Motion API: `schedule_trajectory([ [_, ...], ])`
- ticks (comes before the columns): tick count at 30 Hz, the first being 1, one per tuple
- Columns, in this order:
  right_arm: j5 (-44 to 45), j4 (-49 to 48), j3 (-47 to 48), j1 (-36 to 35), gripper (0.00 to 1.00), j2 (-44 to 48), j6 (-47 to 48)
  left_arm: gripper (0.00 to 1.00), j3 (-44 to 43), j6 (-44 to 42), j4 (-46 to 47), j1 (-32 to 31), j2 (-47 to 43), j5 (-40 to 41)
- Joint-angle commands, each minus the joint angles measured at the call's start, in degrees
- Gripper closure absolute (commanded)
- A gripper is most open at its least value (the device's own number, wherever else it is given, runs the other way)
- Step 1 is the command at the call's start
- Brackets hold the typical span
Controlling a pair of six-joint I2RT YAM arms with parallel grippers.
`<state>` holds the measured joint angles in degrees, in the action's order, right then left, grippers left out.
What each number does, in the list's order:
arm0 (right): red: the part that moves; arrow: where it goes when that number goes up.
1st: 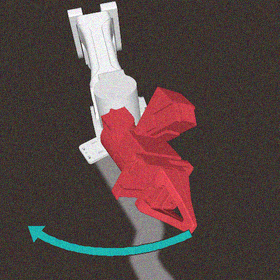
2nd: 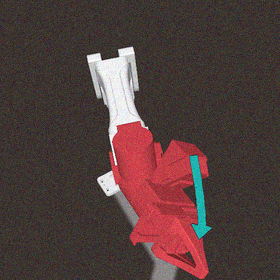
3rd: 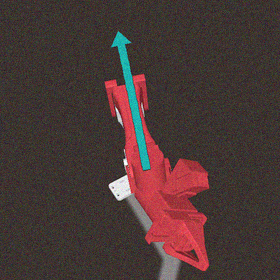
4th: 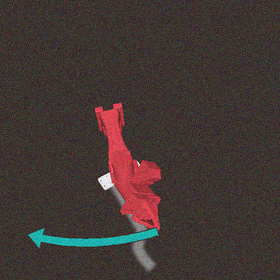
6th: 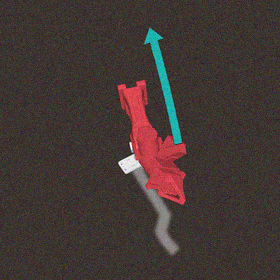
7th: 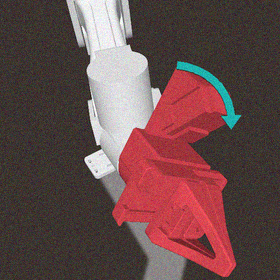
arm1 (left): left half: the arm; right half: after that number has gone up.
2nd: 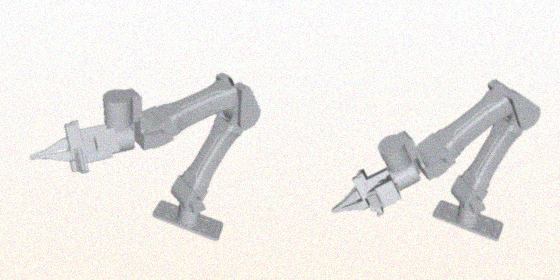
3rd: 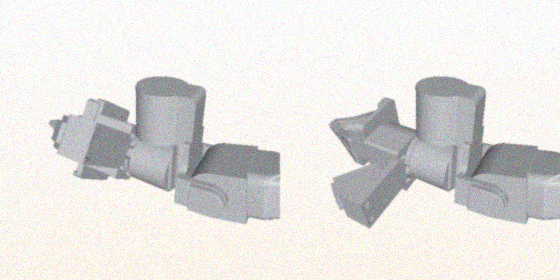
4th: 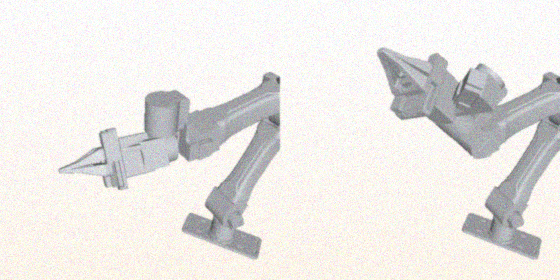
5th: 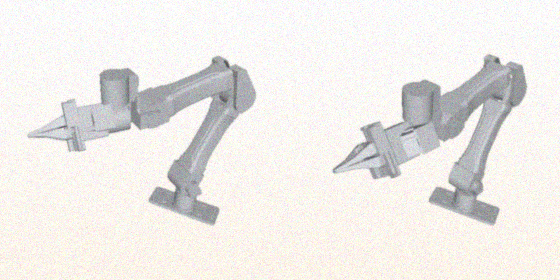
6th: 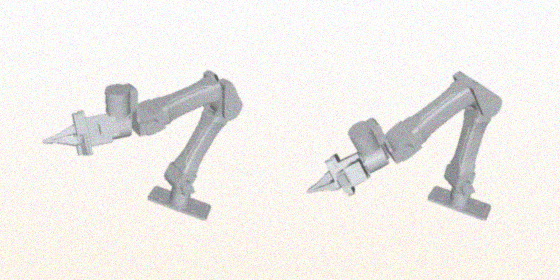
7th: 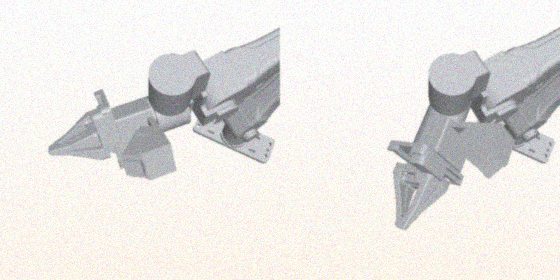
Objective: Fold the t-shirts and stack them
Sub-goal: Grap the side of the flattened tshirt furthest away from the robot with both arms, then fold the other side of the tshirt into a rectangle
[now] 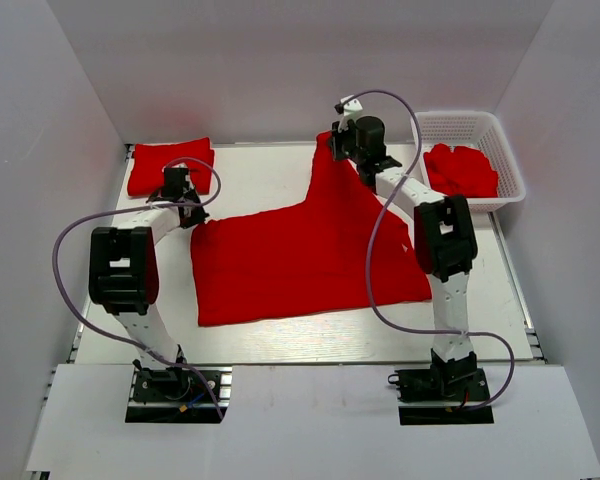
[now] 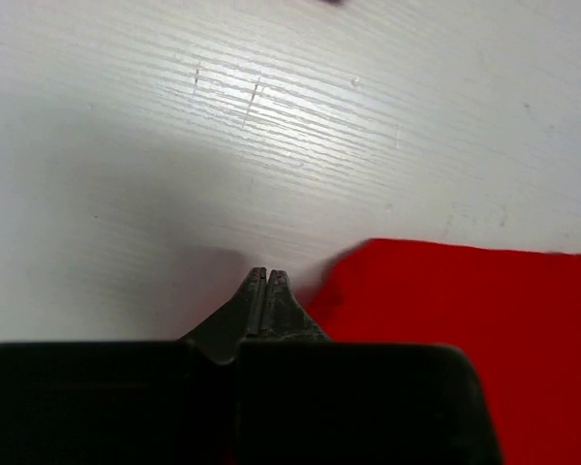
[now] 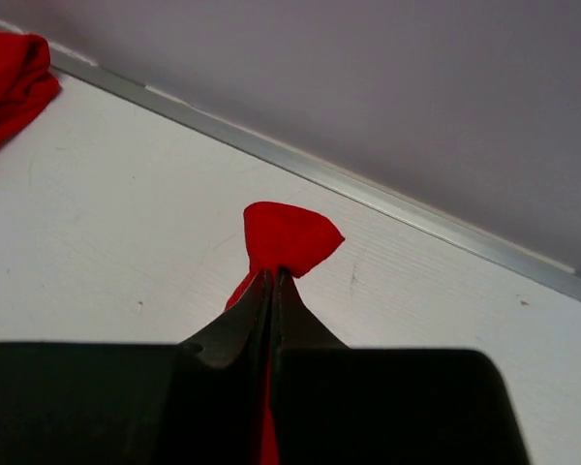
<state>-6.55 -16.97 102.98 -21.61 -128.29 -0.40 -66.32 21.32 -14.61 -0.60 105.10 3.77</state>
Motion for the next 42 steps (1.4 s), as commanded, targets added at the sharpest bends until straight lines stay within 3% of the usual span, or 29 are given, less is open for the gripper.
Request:
schedule_trajectory([
  [1, 0.4, -2.5, -3.7, 0.2, 1.00, 5.1, 7.4, 1.00, 1.6, -2.1, 2.3, -0.3, -5.7, -2.4],
  [9, 1.4, -3.6, -17.8, 0.2, 1.00, 13.8, 12.2, 1.00, 6.4, -2.6, 2.3, -0.3, -10.5, -4.4],
  [25, 5.7, -5.7, -48.7, 0.0, 1.00, 38.5, 9.9, 1.00, 21.5, 1.3, 4.5, -0.8, -25.9, -5.0],
  [32, 6.2, -2.7, -55.9, -0.4, 1.00, 47.6, 7.8, 1.00, 25.4, 4.0, 2.7, -0.8, -33.2, 1.1],
  [42, 9.5, 2.6, -63.2, -0.3, 1.00, 59.3, 5.9, 1.00, 26.5, 5.1, 1.4, -0.8, -33.5, 2.9],
])
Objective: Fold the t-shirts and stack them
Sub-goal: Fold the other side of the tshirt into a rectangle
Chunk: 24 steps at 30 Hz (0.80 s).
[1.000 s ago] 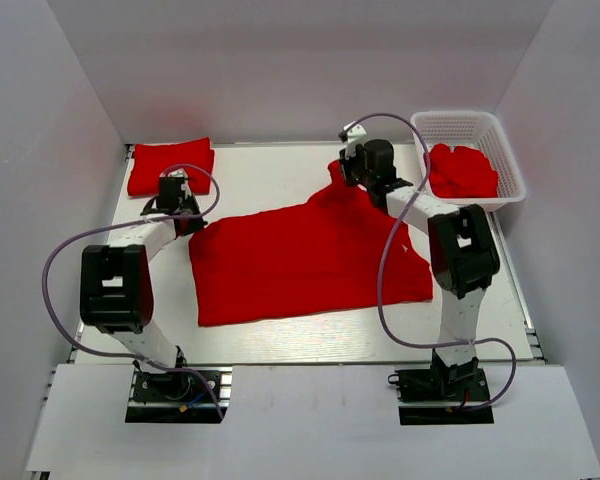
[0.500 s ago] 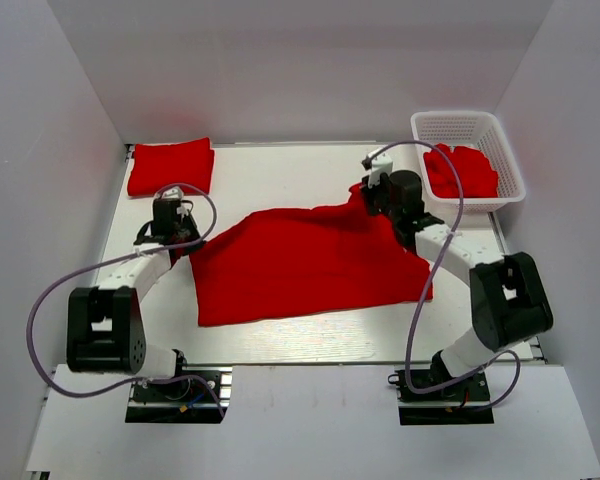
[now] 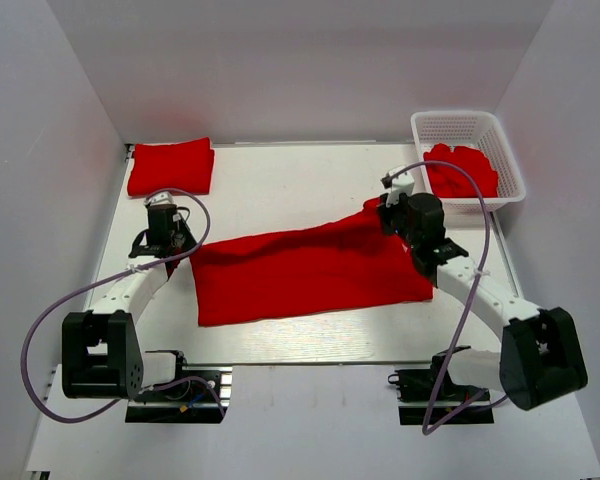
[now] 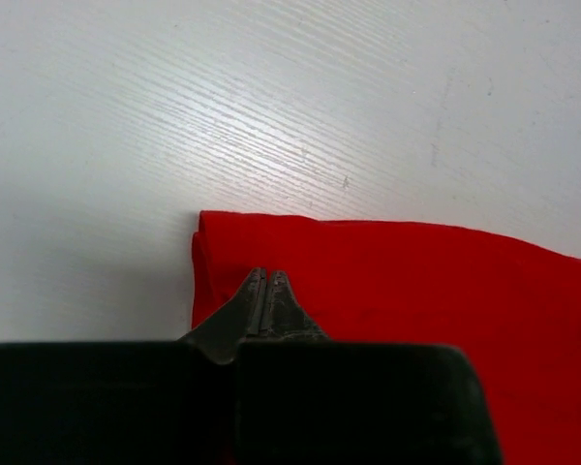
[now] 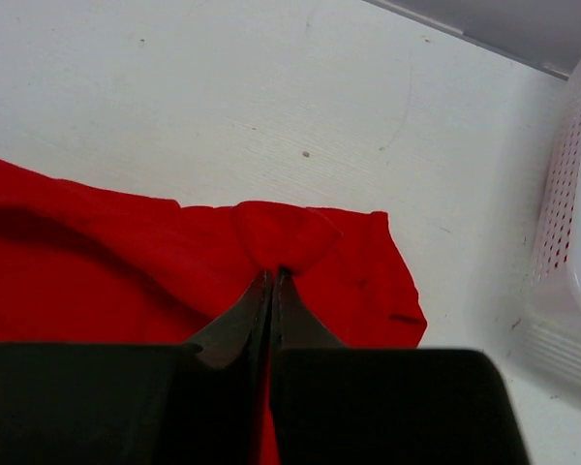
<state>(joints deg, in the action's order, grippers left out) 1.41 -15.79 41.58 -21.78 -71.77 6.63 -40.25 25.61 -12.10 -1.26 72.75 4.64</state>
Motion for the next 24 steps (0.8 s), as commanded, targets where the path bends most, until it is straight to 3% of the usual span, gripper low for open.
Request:
schedule_trajectory([
  [1, 1.8, 1.7, -2.1, -0.1, 1.00, 3.2, -1.6, 1.00, 0.4, 1.4, -1.1, -0.1, -1.1, 3.3],
  [24, 6.5, 13.1, -12.6, 0.0, 1.00, 14.6, -13.4, 1.00, -0.6, 3.0, -3.0, 0.4, 1.8, 4.6],
])
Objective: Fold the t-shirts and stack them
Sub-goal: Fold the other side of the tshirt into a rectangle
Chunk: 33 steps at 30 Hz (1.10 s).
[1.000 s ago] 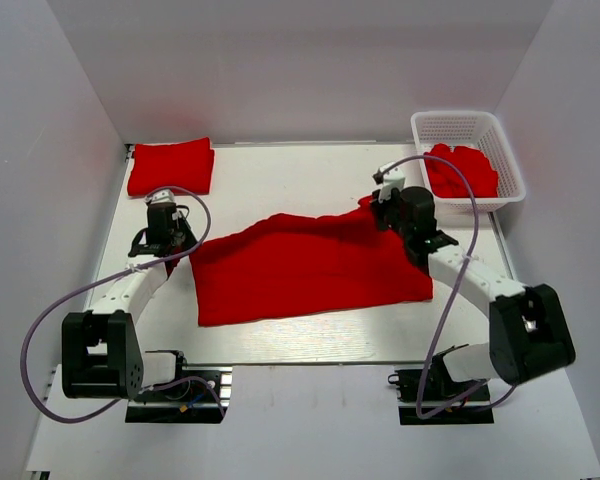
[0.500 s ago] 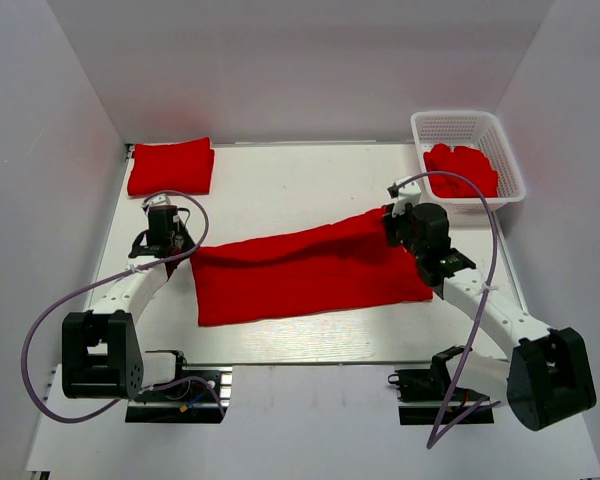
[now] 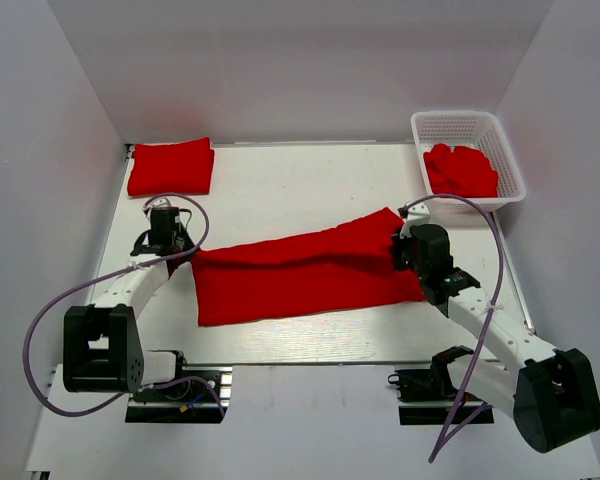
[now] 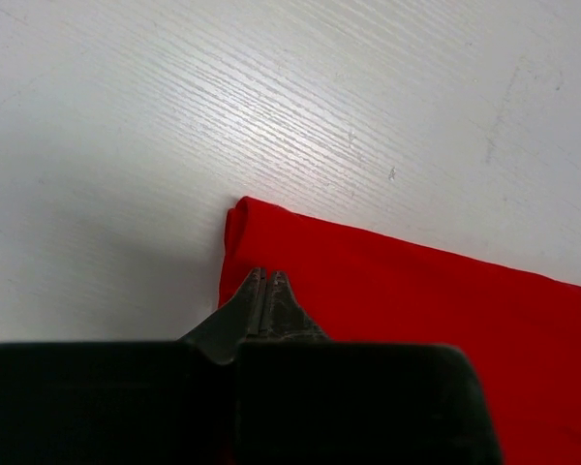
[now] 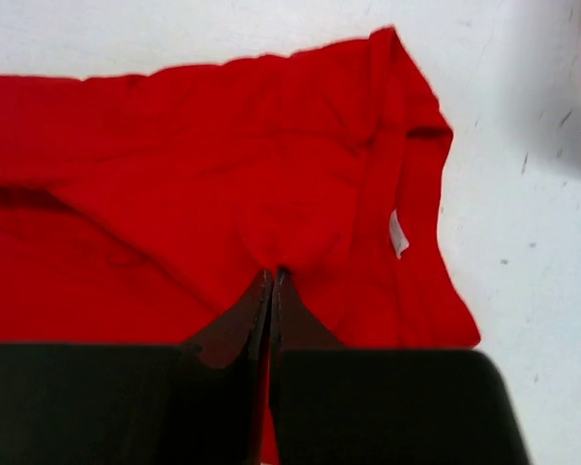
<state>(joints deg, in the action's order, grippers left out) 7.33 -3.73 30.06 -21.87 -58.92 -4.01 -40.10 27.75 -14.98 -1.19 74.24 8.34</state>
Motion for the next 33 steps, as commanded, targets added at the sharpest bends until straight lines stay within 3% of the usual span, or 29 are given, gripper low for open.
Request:
schedule_trajectory([
  [1, 0.0, 2.9, -1.5, 0.1, 1.00, 1.9, -3.1, 1.00, -0.8, 0.8, -0.9, 0.8, 0.3, 0.9],
  [2, -0.5, 3.5, -2.0, 0.0, 0.92, 1.9, -4.8, 0.89, -0.8, 0.8, -1.6, 0.8, 0.3, 1.5],
  [4, -3.4, 6.4, -2.8, 0.1, 0.84, 2.0, -6.3, 0.85, -1.6, 2.2, -3.7, 0.8, 0.3, 3.4],
  [6, -4.2, 11.4, -0.9, 0.0, 0.73, 2.1, -8.0, 0.66, -3.1, 3.4, -7.5, 0.8, 0.3, 6.6],
  [7, -4.3, 13.2, -1.0, 0.2, 0.66, 2.7, -8.6, 0.41, -3.8, 4.7, -10.8, 0.8, -0.2, 9.0],
  [8, -4.1, 14.5, -0.4, 0.2, 0.63, 2.7, -11.1, 0.01, -5.6, 5.6, -12.9, 0.8, -0.2, 10.3],
  [9, -3.0, 17.8, 0.7, 0.3, 0.61, 2.6, -13.7, 0.00, -6.5, 7.7, -14.9, 0.8, -0.8, 13.0],
  [12, -3.3, 21.8, 2.2, 0.2, 0.37, 3.1, -16.3, 0.00, -8.5, 8.4, -18.4, 0.8, -2.8, 13.6],
  [13, -4.0, 21.7, 2.2, 0.1, 0.10, 3.6, -16.0, 0.00, -9.1, 8.4, -18.4, 0.8, -3.5, 13.6],
  [20, -10.2, 16.0, 8.3, -0.1, 0.10, 2.2, -11.3, 0.00, -9.1, 2.1, -10.6, 0.2, -6.6, 4.2],
  [24, -13.3, 14.9, 11.7, -0.3, 0.10, -2.5, -7.9, 0.00, -7.2, -1.0, -3.9, 0.2, -4.3, -7.8],
  [27, -12.0, 15.4, 13.7, -0.2, 0.10, -6.9, -7.2, 0.00, -6.6, -1.6, 0.5, -0.3, -0.9, -14.7],
  [33, -5.8, 21.0, 18.1, -0.2, 0.10, -14.1, -6.1, 0.00, -6.6, -2.3, 1.2, -0.3, 2.8, -16.3],
])
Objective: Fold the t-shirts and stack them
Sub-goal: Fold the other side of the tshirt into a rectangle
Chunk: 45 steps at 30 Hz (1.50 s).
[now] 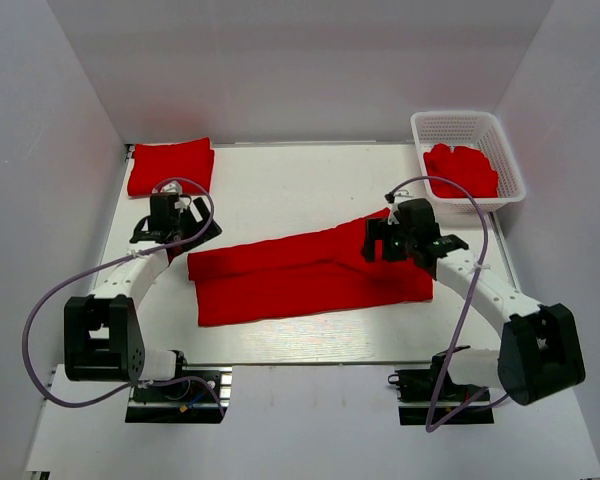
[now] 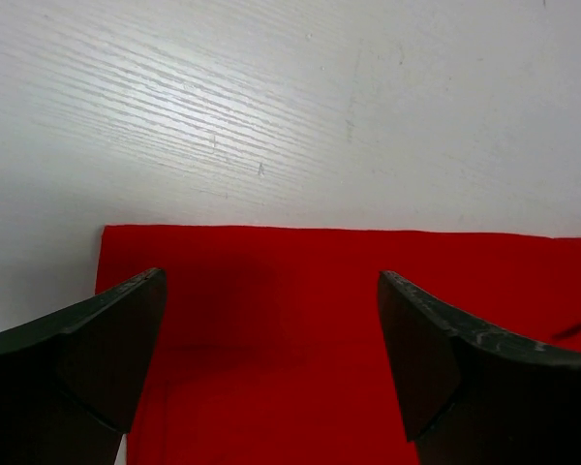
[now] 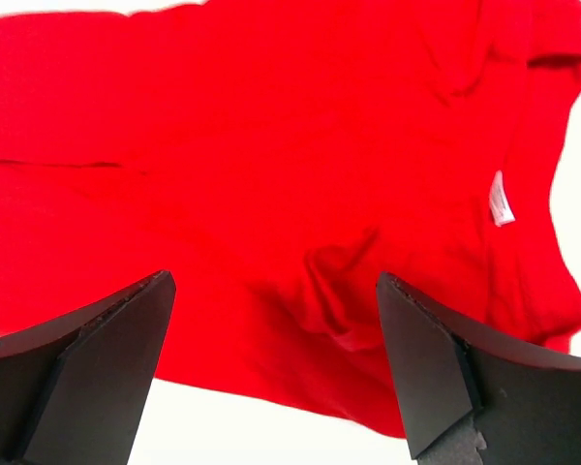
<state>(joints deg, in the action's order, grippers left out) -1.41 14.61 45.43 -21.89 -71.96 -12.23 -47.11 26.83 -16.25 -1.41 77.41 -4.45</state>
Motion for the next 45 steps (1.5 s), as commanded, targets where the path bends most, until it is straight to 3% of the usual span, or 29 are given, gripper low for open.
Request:
schedule_trajectory([
  [1, 2.5, 3.0, 2.9, -0.2, 0.13, -1.6, 3.3, 0.00, 0.4, -1.4, 2.5, -0.1, 0.2, -4.1],
  [4, 0.1, 3.2, 3.2, -0.3, 0.32, -4.0, 4.0, 0.00, 1.0, -2.0, 3.2, -0.1, 0.7, -4.1],
  [8, 0.8, 4.0, 3.1, -0.5, 0.34, -6.8, 4.1, 0.00, 1.0, -2.5, 3.7, -0.6, 0.7, -4.1],
  [11, 1.1, 4.3, 2.6, -0.4, 0.41, -8.0, 3.6, 0.00, 1.0, -2.5, 3.2, -0.6, 0.7, -4.1],
  [12, 1.1, 4.2, 2.3, -0.3, 0.47, -7.8, 3.0, 0.00, 1.0, -2.5, 3.2, -0.6, 0.7, -4.1],
  [13, 1.1, 3.8, 1.7, -0.3, 0.65, -7.8, 2.9, 0.00, 1.0, -2.5, 3.2, -0.6, 0.7, -4.1],
  [16, 3.5, 3.7, 0.4, -0.6, 0.87, -6.1, 1.9, 0.00, 1.5, -2.5, 3.2, -0.6, 0.7, -4.1],
  [23, 8.9, 9.9, -4.6, -0.1, 0.91, -2.7, -6.5, 0.00, 2.0, -2.5, 3.2, -0.6, 0.7, -4.1],
  [26, 14.5, 13.1, -5.0, 0.1, 0.85, -3.4, -10.6, 0.00, 2.0, -3.0, 2.6, -0.6, 0.2, -2.9],
  [31, 15.0, 14.8, -5.1, -0.1, 0.74, -4.9, -15.2, 0.00, 2.0, -3.0, 0.5, -0.6, -0.3, -1.1],
  [36, 21.9, 17.6, -3.6, 0.1, 0.52, -6.1, -17.8, 0.00, 1.5, -3.5, -0.7, -0.6, -0.8, 0.1],
  [38, 24.7, 19.6, -1.4, 0.0, 0.33, -5.7, -17.4, 0.00, 1.5, -4.2, -0.7, -0.6, -0.9, -0.6],
  [39, 25.9, 20.6, 0.6, 0.2, 0.10, -5.5, -17.3, 0.00, 1.0, -4.2, -0.7, -0.6, -0.9, -1.1],
  [43, 26.5, 22.1, 5.4, -0.2, 0.10, -3.4, -14.3, 0.00, 1.0, -4.7, 2.5, -0.6, -0.9, -5.6],
  [45, 22.5, 20.0, 6.2, -0.2, 0.10, -2.1, -12.0, 0.00, 1.0, -4.7, 4.3, -1.2, 0.5, -10.0],
])
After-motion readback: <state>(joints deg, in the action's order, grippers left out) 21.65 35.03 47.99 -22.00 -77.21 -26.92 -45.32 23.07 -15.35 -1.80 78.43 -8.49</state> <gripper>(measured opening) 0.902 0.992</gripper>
